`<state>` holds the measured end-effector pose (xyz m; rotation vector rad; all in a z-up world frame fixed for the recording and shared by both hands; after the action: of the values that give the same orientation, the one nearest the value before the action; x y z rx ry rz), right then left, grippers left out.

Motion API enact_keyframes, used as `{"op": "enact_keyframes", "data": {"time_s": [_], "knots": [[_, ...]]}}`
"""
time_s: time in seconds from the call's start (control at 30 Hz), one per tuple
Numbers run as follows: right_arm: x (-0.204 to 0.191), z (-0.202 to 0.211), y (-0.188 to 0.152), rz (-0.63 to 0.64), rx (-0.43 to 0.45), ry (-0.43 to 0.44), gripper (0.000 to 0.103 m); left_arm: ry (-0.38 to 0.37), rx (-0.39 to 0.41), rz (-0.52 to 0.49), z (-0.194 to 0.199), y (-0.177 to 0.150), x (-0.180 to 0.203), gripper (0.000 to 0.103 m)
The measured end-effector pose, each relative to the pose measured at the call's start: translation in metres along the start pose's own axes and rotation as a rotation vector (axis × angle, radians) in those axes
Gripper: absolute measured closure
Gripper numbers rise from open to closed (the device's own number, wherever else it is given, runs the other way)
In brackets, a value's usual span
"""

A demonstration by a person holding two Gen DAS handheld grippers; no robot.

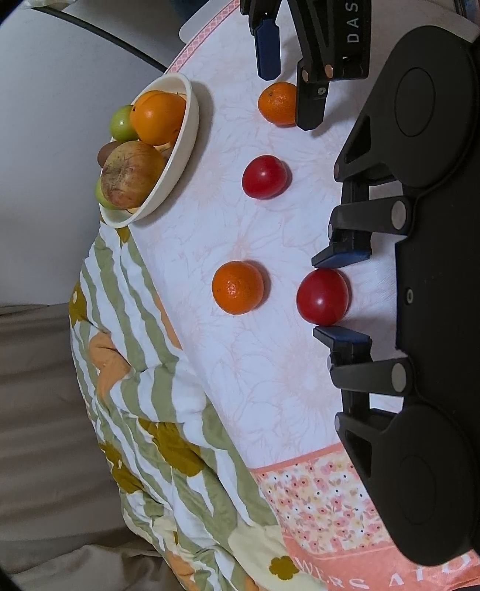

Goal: Organize fruits
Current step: 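Grasp a red tomato with the left tool while the right tool grasps a tangerine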

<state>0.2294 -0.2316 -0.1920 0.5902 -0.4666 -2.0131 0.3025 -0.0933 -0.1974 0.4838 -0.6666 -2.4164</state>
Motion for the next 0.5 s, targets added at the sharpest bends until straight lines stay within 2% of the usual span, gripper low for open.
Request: {"op": "enact_keyframes", "data": {"time_s": [0.43, 0.5], "knots": [[-0.003, -0.007, 0.000, 0.023, -0.003, -0.001, 0.039, 0.007, -0.004, 0.028, 0.016, -0.011, 0.002, 0.067], [-0.004, -0.008, -0.001, 0.032, -0.003, -0.005, 0.052, 0.012, -0.001, 0.034, 0.021, -0.012, 0.003, 0.067]]}}
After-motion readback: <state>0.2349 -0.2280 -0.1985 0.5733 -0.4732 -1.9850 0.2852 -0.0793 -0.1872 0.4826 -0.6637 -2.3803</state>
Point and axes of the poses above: each gripper's, at about its wrist camera, not at the fingertips, and z roughly against the way its jaws point, x to its right, y to its top, the point moved 7 cm from there along -z, roughly the way its jaws point, and after that the axes turned 15 degrees about -z, right-handed, at the moved point
